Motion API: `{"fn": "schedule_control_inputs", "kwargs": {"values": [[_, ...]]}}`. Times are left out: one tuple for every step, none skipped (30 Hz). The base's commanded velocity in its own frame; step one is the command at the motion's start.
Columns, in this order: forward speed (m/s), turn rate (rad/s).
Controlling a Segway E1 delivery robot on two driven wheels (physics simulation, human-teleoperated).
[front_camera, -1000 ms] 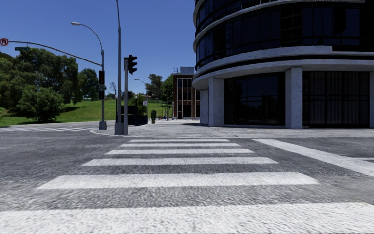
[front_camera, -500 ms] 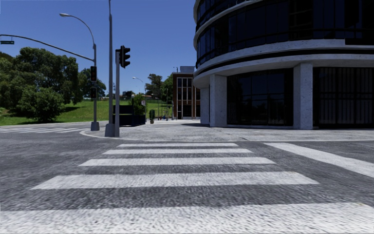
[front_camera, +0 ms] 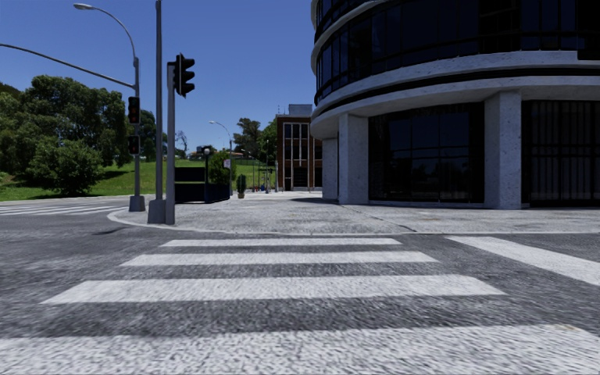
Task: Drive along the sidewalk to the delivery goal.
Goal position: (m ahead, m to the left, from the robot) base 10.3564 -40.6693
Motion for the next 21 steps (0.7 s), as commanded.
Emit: {"fn": "schedule_control_inputs", "kwargs": {"values": [[1.98,0.00],[1.98,0.00],[1.98,0.00],[1.98,0.00],[1.98,0.00],[1.98,0.00],[1.98,0.00],[1.98,0.00],[1.98,0.00],[1.98,0.00],[1.98,0.00],[1.98,0.00],[1.98,0.00],[1.98,0.00],[1.98,0.00],[1.98,0.00],[1.98,0.00],[1.98,0.00],[1.98,0.00],[1.98,0.00],[1.98,0.00]]}}
